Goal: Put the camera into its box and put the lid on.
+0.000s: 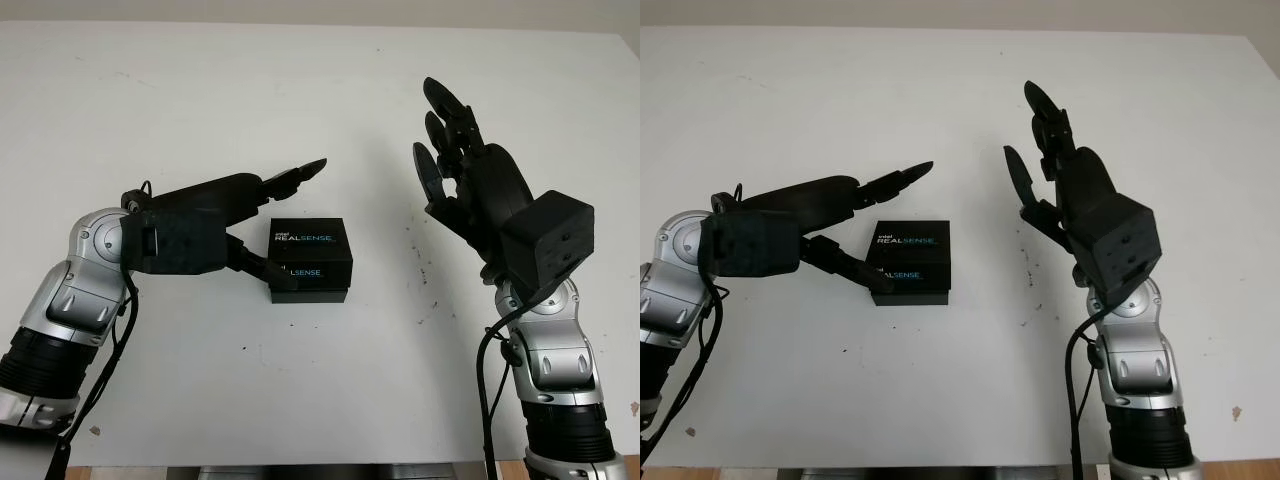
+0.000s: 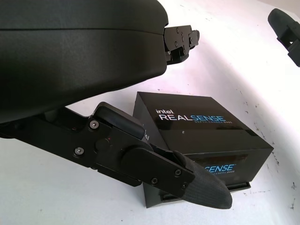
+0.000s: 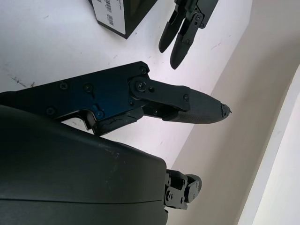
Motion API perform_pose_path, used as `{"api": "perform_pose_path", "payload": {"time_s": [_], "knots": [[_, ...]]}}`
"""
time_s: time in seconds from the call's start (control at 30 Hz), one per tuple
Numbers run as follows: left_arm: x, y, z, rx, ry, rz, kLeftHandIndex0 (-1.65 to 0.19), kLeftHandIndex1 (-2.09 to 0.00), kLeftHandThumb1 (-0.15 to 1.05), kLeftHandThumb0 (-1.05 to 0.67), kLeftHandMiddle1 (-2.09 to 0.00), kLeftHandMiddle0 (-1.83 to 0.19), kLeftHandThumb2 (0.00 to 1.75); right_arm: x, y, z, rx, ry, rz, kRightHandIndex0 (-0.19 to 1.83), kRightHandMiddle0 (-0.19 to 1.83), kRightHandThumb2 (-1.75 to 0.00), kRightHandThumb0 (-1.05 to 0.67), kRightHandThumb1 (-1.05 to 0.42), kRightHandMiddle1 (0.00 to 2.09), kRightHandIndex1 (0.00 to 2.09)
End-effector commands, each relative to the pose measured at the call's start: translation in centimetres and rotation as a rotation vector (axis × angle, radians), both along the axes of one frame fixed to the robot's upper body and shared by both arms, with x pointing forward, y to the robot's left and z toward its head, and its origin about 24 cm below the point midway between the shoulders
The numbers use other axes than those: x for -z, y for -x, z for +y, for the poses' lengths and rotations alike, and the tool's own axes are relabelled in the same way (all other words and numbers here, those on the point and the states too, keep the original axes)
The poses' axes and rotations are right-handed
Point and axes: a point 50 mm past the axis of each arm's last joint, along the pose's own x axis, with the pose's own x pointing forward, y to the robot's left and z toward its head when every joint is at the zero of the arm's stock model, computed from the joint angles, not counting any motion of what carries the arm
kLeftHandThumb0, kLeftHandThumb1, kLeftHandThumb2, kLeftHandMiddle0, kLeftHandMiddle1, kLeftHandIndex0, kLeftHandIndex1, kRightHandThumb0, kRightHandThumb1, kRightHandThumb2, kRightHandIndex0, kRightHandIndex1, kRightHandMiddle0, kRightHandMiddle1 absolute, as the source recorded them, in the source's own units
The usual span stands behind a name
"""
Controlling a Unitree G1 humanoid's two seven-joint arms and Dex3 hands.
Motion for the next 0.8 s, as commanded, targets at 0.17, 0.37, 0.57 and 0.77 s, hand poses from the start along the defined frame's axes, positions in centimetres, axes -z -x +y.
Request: {"api": "perform_pose_path", "payload": {"time_s": [0.17, 0.37, 0.57, 0.77], "knots": [[-0.45, 0.05, 0.04, 0.008, -0.05, -0.015, 0.13, -0.05, 0.99, -0.98, -0.05, 0.11, 0.05, -0.14, 0.29, -0.18, 0.012, -0.003, -0.004, 0.0, -0.09, -0.6, -0.66, -1.05, 0.33, 0.06], [-0.57, 0.23, -0.05, 0.026, -0.065, -0.001, 0.13, -0.06, 0.97, -1.0, -0.04, 0.13, 0.05, -0.18, 0.28, -0.22, 0.011, -0.007, -0.003, -0.01, -0.08, -0.6, -0.65, -1.05, 0.31, 0.05], [-0.36, 0.29, -0.13, 0.016, -0.074, 0.019, 0.11, -0.06, 0.96, -0.99, -0.05, 0.12, 0.05, -0.2, 0.22, -0.21, 0.012, 0.0, -0.003, -0.01, -0.08, -0.6, -0.66, -1.05, 0.28, 0.05], [0.16, -0.09, -0.06, -0.017, -0.029, 0.073, 0.14, -0.04, 0.98, -0.97, -0.09, 0.06, 0.06, -0.22, 0.25, -0.22, 0.022, -0.005, 0.002, 0.0, -0.06, -0.59, -0.68, -1.05, 0.28, 0.06]]}}
